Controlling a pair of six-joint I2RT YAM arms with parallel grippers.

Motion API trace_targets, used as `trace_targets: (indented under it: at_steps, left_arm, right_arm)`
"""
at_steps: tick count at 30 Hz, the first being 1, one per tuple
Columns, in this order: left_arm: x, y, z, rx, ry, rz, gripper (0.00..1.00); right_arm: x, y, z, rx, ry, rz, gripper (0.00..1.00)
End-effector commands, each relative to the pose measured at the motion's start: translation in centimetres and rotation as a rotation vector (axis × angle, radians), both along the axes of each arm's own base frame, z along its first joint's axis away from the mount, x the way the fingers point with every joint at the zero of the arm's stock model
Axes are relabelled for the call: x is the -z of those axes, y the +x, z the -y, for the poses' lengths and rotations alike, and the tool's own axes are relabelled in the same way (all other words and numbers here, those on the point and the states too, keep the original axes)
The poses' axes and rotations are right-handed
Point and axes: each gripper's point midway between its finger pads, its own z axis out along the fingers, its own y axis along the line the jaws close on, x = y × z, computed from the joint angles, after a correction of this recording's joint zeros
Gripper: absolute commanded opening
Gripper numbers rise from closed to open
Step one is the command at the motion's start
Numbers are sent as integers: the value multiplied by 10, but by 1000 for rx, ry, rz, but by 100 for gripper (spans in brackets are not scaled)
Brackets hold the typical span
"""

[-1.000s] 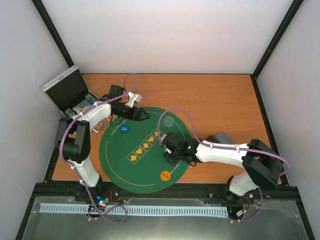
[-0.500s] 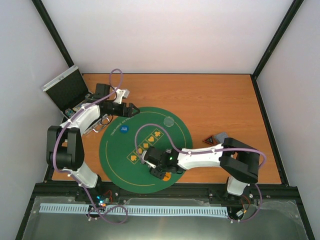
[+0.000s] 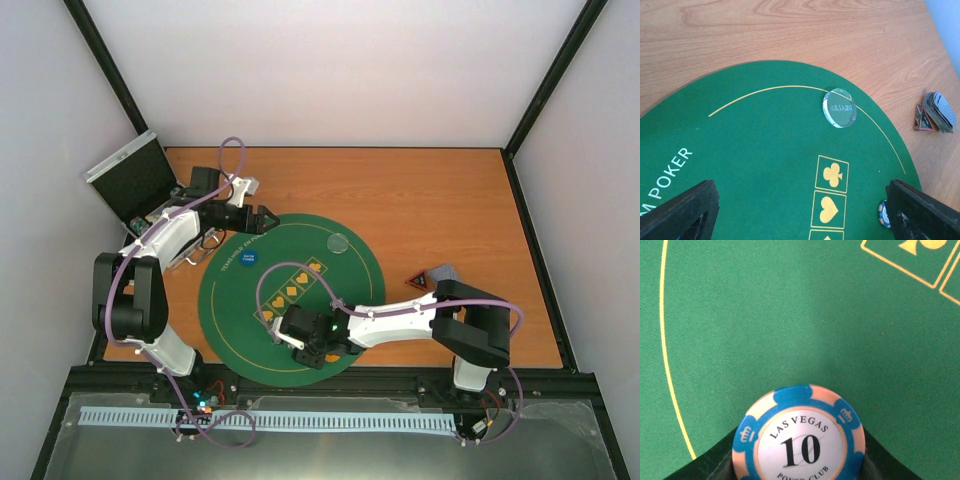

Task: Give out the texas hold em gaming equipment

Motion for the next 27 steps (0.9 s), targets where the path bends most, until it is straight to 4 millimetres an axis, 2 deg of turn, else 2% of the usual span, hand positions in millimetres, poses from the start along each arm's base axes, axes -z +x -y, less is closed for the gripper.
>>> trace_targets:
  at_steps: [1, 4, 8, 16, 19, 23, 27]
  left_arm:
    - [-6, 4, 0, 13, 4, 42, 92]
    - [-6, 4, 0, 12, 6, 43, 92]
    - [-7, 4, 0, 12, 6, 45, 92]
    - [-8, 5, 0, 12, 7, 47, 92]
    - [-8, 5, 0, 13, 8, 48, 92]
    - [-8, 5, 0, 14, 9, 51, 92]
    - [-10, 5, 0, 17, 8, 52, 92]
  right_arm:
    - [16, 5, 6, -6, -37, 42, 23]
    - [20, 6, 10, -7, -53, 49, 34]
    - [23, 9, 15, -2, -76, 67, 44]
    - [21, 9, 15, -19, -79, 74, 57]
    - [14, 7, 11, -35, -67, 65, 62]
    - [-16, -2, -5, -87, 23, 36, 73]
    - [-69, -4, -13, -120, 189, 13, 80]
